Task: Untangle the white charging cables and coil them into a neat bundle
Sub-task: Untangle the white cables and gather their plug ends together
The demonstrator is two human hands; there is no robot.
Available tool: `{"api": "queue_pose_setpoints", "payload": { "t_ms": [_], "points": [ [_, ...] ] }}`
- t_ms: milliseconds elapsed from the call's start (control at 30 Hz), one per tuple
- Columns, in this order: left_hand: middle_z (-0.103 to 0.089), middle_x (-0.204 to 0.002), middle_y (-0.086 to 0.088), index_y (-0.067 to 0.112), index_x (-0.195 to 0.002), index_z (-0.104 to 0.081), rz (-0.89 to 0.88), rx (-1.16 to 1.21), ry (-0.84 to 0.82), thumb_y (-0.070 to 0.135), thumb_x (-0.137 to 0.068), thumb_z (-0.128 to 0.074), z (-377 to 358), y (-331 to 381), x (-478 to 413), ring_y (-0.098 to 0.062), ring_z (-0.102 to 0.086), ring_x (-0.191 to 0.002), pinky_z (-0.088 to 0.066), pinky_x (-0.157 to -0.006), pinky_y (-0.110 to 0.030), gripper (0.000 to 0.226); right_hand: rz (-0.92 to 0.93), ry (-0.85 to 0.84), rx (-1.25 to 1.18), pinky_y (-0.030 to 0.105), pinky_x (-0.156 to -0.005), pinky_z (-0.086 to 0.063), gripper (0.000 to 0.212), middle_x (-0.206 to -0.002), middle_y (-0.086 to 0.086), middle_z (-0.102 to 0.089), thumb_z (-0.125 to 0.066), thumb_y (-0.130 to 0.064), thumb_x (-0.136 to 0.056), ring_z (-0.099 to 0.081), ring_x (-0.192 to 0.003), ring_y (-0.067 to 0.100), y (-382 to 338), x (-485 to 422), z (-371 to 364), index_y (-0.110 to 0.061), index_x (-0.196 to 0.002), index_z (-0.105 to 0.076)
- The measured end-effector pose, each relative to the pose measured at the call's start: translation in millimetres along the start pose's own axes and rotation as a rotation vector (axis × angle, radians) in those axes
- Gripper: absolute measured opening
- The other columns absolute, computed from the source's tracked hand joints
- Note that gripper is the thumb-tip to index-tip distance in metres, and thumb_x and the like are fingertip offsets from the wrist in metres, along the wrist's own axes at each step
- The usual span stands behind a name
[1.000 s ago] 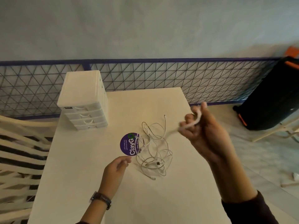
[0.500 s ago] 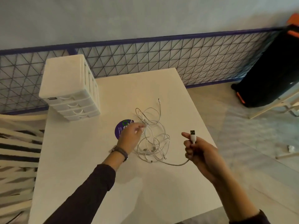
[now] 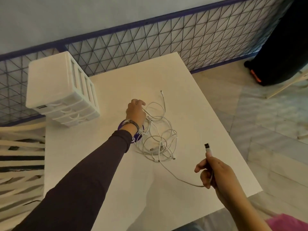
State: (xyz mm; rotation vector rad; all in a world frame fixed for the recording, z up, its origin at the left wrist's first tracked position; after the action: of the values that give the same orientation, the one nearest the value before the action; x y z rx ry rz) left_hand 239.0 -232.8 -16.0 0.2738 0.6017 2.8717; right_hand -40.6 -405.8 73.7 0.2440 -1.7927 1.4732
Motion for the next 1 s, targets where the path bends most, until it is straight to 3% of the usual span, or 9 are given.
{"api": "queue_pose_setpoints", "payload": {
  "t_ms": [100, 200, 267, 500, 567, 700, 800, 900, 1000],
  "points": [
    [-0.056, -0.1, -0.004, 0.013, -0.096, -0.058, -0.222, 0.157, 0.073, 0.006, -0.083, -0.055, 3, 20, 43, -0.022, -0.05, -0.091, -0.046, -0.076, -0.035, 0.015, 0.015, 0.041, -0.081, 0.022, -0.035, -0.032, 0.045, -0.066, 0.013, -0.064, -0.034, -0.03, -0.101, -0.041, -0.037, 0.015, -1, -5, 12, -0.004, -0.075, -0.059],
    [-0.055, -0.081, 0.007, 0.017, -0.088, -0.057, -0.323, 0.233, -0.15, 0.012, -0.086, -0.053, -11, 24, 103, -0.011, -0.05, -0.072, -0.042, -0.061, -0.021, 0.007, 0.034, 0.074, -0.191, 0.021, -0.035, -0.031, 0.041, -0.061, 0.008, -0.061, -0.032, -0.027, -0.101, -0.04, -0.037, 0.014, -6, -13, 27, -0.006, -0.078, -0.06],
    [-0.061, -0.084, 0.005, 0.015, -0.089, -0.061, -0.288, 0.271, -0.216, 0.012, -0.088, -0.055, -29, 12, 131, -0.009, -0.054, -0.075, -0.039, -0.062, -0.01, 0.007, 0.075, 0.068, -0.281, 0.02, -0.037, -0.032, 0.038, -0.061, 0.009, -0.06, -0.031, -0.023, -0.098, -0.041, -0.038, 0.014, -12, -17, 36, -0.007, -0.082, -0.062],
    [-0.05, -0.126, -0.008, 0.005, -0.118, -0.058, -0.042, 0.311, -0.195, -0.005, -0.082, -0.054, -83, -30, 141, -0.021, -0.054, -0.112, -0.038, -0.093, -0.018, 0.038, 0.24, 0.109, -0.081, 0.017, -0.039, -0.034, 0.039, -0.057, 0.003, -0.064, -0.023, -0.018, -0.101, -0.043, -0.039, 0.011, -26, -20, 55, -0.01, -0.092, -0.06],
    [-0.051, -0.127, -0.011, 0.004, -0.118, -0.06, -0.028, 0.294, -0.197, -0.005, -0.082, -0.054, -87, -33, 136, -0.025, -0.051, -0.117, -0.039, -0.101, -0.026, 0.038, 0.317, 0.118, 0.044, 0.017, -0.04, -0.034, 0.038, -0.061, 0.004, -0.066, -0.027, -0.028, -0.102, -0.045, -0.041, 0.011, -27, -17, 57, -0.014, -0.096, -0.061],
    [-0.056, -0.118, -0.01, 0.011, -0.113, -0.064, -0.06, 0.269, -0.208, -0.007, -0.079, -0.056, -89, -33, 131, -0.026, -0.051, -0.109, -0.044, -0.096, -0.033, 0.04, 0.409, 0.122, 0.253, 0.018, -0.042, -0.039, 0.048, -0.071, 0.005, -0.068, -0.044, -0.072, -0.075, -0.049, -0.042, 0.012, -25, -6, 54, -0.034, -0.097, -0.063],
    [-0.061, -0.112, -0.007, 0.015, -0.113, -0.063, -0.049, 0.204, -0.231, 0.001, -0.081, -0.058, -88, -33, 131, -0.025, -0.053, -0.106, -0.046, -0.092, -0.033, 0.035, 0.461, 0.162, 0.33, 0.02, -0.043, -0.043, 0.024, -0.072, 0.003, -0.067, -0.039, -0.05, -0.089, -0.051, -0.042, 0.015, -28, 1, 52, -0.045, -0.093, -0.062],
    [-0.067, -0.106, -0.008, 0.014, -0.115, -0.061, -0.027, 0.161, -0.288, 0.007, -0.083, -0.06, -83, -36, 129, -0.025, -0.06, -0.101, -0.049, -0.089, -0.034, 0.033, 0.503, 0.218, 0.344, 0.018, -0.044, -0.044, 0.027, -0.073, 0.003, -0.066, -0.038, -0.024, -0.099, -0.052, -0.043, 0.015, -30, 7, 54, -0.041, -0.098, -0.06],
    [-0.068, -0.099, -0.008, 0.013, -0.12, -0.059, -0.045, 0.168, -0.291, 0.008, -0.086, -0.057, -64, -35, 129, -0.024, -0.062, -0.096, -0.05, -0.084, -0.033, 0.034, 0.525, 0.238, 0.33, 0.017, -0.046, -0.045, 0.029, -0.073, 0.005, -0.065, -0.039, -0.018, -0.1, -0.052, -0.043, 0.013, -36, 11, 54, -0.039, -0.101, -0.06]
  ]
}}
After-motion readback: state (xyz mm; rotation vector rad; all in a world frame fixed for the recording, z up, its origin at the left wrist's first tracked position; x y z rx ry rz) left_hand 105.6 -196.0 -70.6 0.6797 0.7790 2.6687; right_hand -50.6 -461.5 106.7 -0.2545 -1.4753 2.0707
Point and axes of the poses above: each hand's wrist, its own x-axis away from the middle knuckle, its own z-axis out of the back of the hand, y = z × x, the point moved 3 cm from there along -x, towards the middle knuckle
